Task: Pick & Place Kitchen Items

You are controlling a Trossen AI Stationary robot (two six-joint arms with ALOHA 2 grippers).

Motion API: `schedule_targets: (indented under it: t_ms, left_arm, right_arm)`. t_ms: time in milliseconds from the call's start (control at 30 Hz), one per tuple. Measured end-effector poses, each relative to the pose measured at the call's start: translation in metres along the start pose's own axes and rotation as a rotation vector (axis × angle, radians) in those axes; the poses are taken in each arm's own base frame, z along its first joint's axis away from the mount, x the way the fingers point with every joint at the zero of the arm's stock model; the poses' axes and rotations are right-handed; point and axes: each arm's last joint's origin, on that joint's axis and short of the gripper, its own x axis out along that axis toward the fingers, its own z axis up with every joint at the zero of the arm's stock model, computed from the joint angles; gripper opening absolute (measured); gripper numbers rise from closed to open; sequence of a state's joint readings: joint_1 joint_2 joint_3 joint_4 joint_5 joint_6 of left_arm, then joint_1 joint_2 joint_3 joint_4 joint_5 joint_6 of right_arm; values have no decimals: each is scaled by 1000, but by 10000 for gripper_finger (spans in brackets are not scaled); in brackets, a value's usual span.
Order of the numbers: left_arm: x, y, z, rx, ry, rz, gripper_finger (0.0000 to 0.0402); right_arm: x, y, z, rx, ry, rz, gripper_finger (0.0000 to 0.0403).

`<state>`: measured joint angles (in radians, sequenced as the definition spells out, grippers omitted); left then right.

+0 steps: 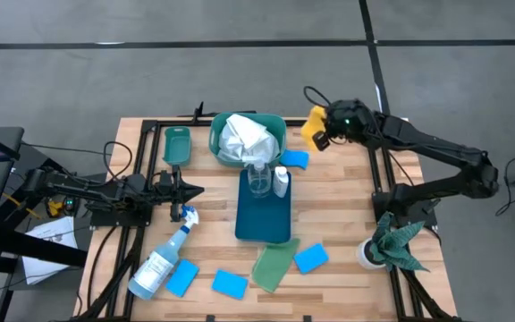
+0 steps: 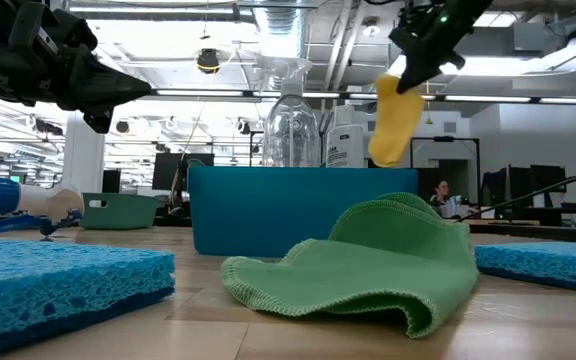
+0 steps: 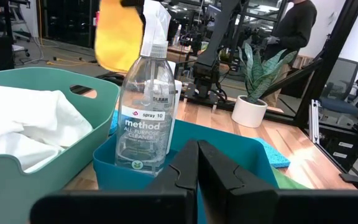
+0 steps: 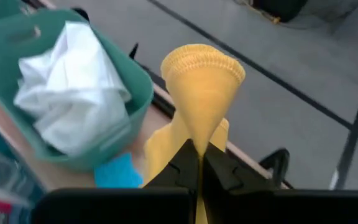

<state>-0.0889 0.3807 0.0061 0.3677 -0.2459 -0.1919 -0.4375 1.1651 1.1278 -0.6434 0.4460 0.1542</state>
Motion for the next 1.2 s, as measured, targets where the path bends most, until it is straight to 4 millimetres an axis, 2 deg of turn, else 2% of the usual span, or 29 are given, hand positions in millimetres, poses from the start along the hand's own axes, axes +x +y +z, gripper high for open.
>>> schedule_targets:
  t_ms: [233, 700, 1200]
  left_arm:
    - [0, 0, 0, 0, 0, 0, 0]
    - [0, 0, 0, 0, 0, 0, 0]
    - [0, 0, 0, 0, 0, 0, 0]
  right_arm:
    - [24, 7, 10, -10, -50, 30, 0]
    - [66, 43, 14, -20, -106, 115, 0]
    - [78, 60, 19, 8, -182, 248, 0]
